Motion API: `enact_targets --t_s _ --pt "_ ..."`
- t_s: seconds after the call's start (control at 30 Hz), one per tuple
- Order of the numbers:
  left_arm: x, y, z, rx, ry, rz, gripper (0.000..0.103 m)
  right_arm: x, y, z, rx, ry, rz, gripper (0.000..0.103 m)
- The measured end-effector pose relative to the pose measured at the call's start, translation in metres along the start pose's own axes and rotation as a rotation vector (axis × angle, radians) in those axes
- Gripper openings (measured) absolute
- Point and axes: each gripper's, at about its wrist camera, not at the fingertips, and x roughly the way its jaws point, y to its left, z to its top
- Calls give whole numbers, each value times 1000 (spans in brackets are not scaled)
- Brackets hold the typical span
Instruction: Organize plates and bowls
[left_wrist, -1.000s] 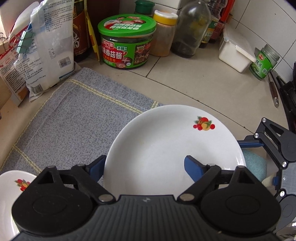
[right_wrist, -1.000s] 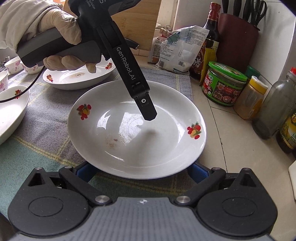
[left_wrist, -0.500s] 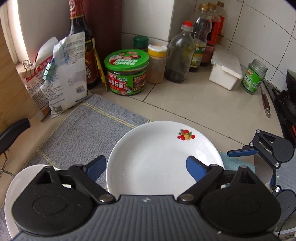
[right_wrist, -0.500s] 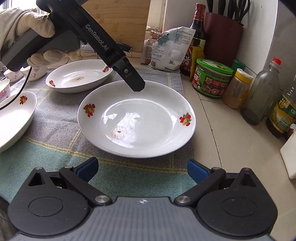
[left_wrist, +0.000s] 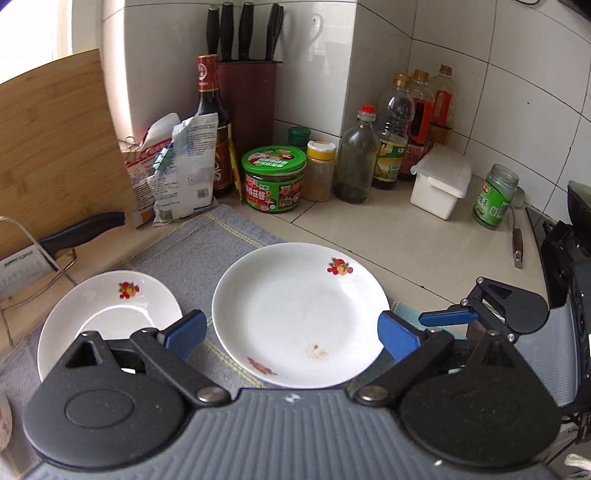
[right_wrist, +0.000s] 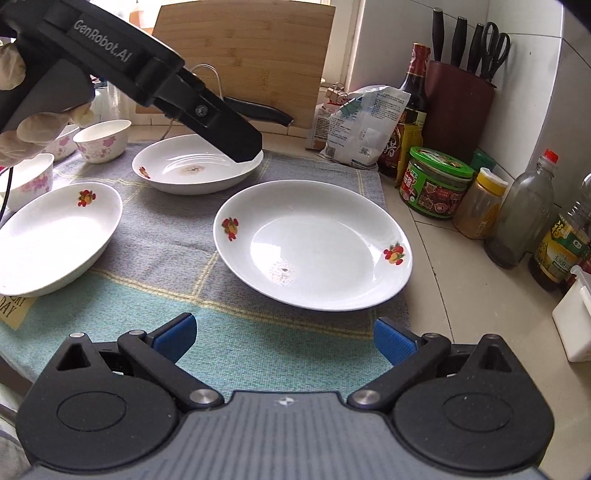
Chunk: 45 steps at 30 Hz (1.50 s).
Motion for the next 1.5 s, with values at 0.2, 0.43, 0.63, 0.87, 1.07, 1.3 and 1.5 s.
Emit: enact_targets --t_s 0.2,0.43,0.63,0.87,1.07,1.3,1.5 --pt "-31 -6 -38 -112 -8 98 99 -4 17 -5 -45 -18 87 103" --pt "-64 0 -81 -243 4 229 99 0 48 -9 -126 -20 200 103" --pt "-95 10 -118 -277 30 334 99 8 78 -4 -165 -15 283 103" --pt "-122 40 -152 -284 59 357 99 17 122 6 -203 7 333 103" --pt "-135 72 -182 -299 100 320 99 26 155 6 -217 43 307 103" --pt "-141 98 -202 -234 147 218 99 33 175 13 -151 69 277 103" --pt "-139 105 -200 -162 171 131 99 38 180 17 -132 67 268 103"
